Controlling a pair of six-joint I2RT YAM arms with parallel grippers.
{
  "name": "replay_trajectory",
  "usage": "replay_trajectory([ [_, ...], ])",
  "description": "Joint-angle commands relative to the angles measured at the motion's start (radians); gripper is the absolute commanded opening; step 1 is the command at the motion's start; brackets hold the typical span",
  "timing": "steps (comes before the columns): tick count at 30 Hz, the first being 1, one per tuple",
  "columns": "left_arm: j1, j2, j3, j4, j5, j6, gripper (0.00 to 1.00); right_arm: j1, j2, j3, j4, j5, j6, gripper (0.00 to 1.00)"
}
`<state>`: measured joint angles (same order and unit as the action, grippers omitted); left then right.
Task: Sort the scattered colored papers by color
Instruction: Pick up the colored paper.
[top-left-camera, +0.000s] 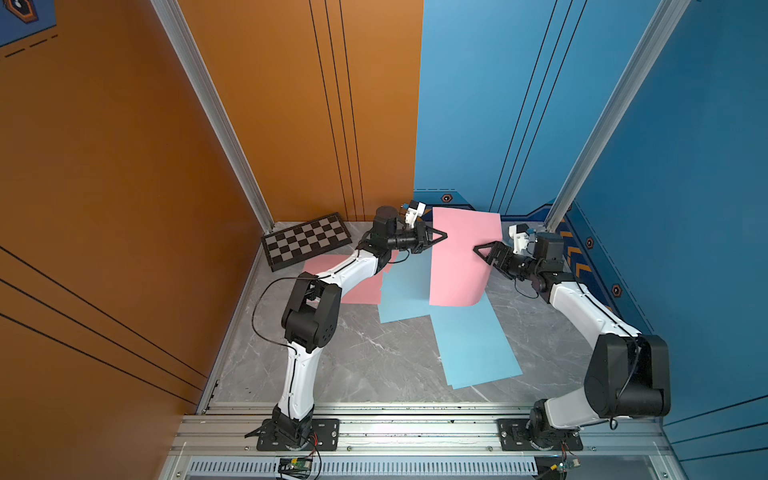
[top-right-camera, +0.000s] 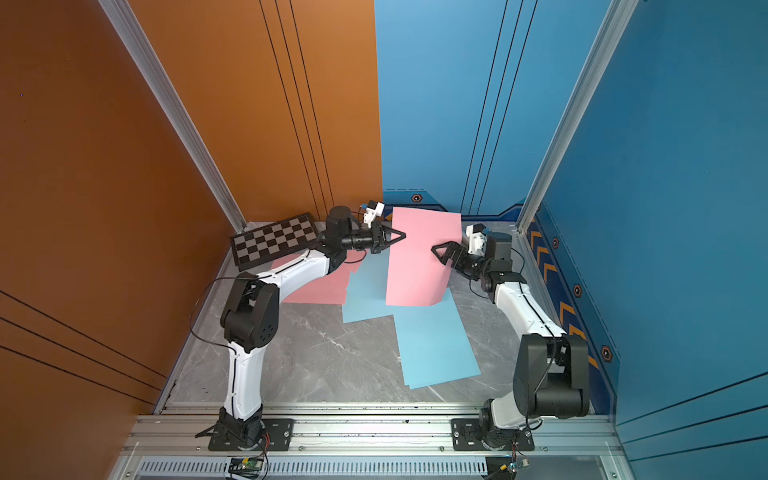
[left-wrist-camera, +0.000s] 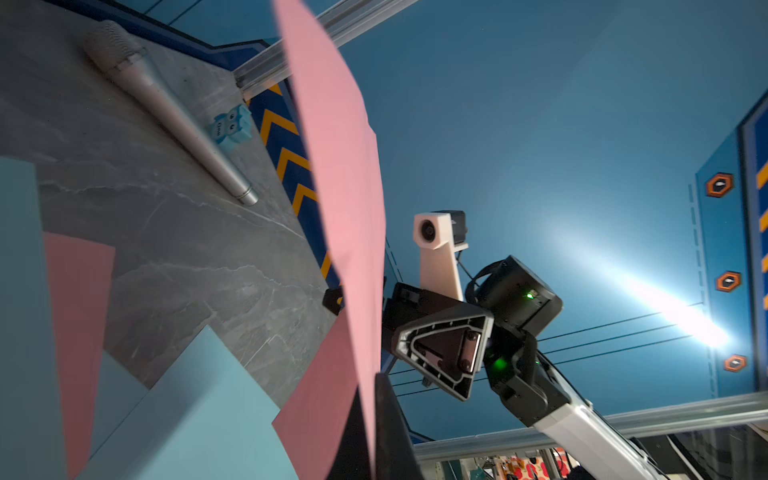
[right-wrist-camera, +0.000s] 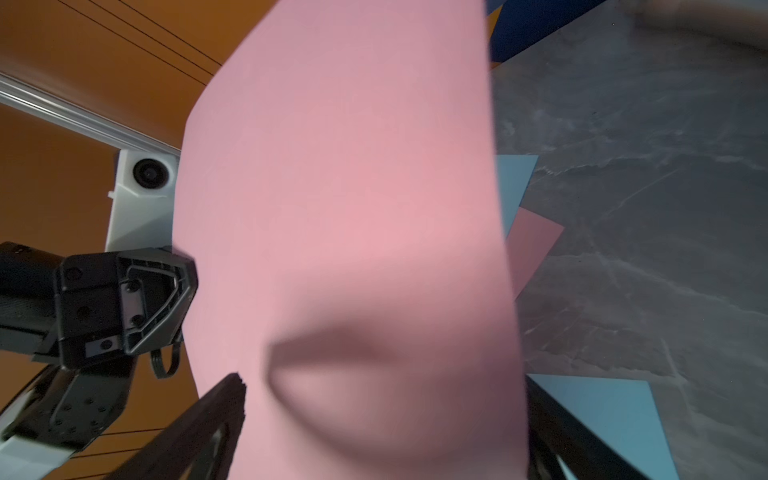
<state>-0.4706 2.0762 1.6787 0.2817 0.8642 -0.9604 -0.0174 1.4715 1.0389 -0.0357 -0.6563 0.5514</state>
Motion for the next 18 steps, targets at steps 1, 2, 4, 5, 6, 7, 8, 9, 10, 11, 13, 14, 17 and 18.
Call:
replay_trajectory([
  [1, -0.010, -0.108, 0.014, -0.492, -0.149, 0.348, 0.00, -0.004, -0.041, 0.023, -0.170, 0.205, -0.065, 1.00],
  [2, -0.015, -0.137, 0.013, -0.574, -0.199, 0.384, 0.00, -0.008, -0.046, 0.019, -0.177, 0.231, -0.054, 1.00],
  [4, -0.028, -0.193, -0.007, -0.657, -0.267, 0.426, 0.00, -0.013, -0.048, 0.013, -0.178, 0.232, -0.044, 1.00],
  [5, -0.035, -0.225, -0.020, -0.694, -0.300, 0.441, 0.00, -0.011, -0.047, 0.010, -0.179, 0.239, -0.039, 1.00],
  [6, -0.048, -0.259, -0.032, -0.730, -0.328, 0.455, 0.00, -0.009, -0.046, 0.005, -0.179, 0.241, -0.032, 1.00],
  [7, -0.056, -0.285, -0.039, -0.761, -0.352, 0.468, 0.00, -0.005, -0.044, 0.000, -0.177, 0.236, -0.030, 1.00],
  [8, -0.072, -0.314, -0.044, -0.798, -0.387, 0.484, 0.00, 0.001, -0.040, -0.004, -0.178, 0.236, -0.028, 1.00],
  [9, -0.088, -0.343, -0.044, -0.842, -0.426, 0.504, 0.00, 0.009, -0.038, -0.010, -0.175, 0.238, -0.027, 1.00],
  [10, -0.104, -0.364, -0.041, -0.878, -0.454, 0.518, 0.00, 0.016, -0.038, -0.015, -0.170, 0.229, -0.027, 1.00],
  [11, -0.117, -0.390, -0.040, -0.904, -0.478, 0.526, 0.00, 0.026, -0.037, -0.029, -0.145, 0.195, -0.023, 1.00],
  [13, -0.140, -0.441, -0.044, -0.927, -0.497, 0.519, 0.00, 0.046, -0.042, -0.055, -0.088, 0.141, 0.007, 1.00],
  [14, -0.149, -0.467, -0.043, -0.940, -0.507, 0.515, 0.00, 0.058, -0.050, -0.071, -0.047, 0.100, 0.022, 1.00],
  [17, -0.187, -0.542, -0.031, -0.972, -0.530, 0.516, 0.00, 0.081, -0.091, -0.121, 0.061, 0.008, 0.067, 1.00],
  [18, -0.198, -0.564, -0.027, -0.980, -0.530, 0.513, 0.00, 0.085, -0.107, -0.141, 0.109, -0.031, 0.081, 1.00],
])
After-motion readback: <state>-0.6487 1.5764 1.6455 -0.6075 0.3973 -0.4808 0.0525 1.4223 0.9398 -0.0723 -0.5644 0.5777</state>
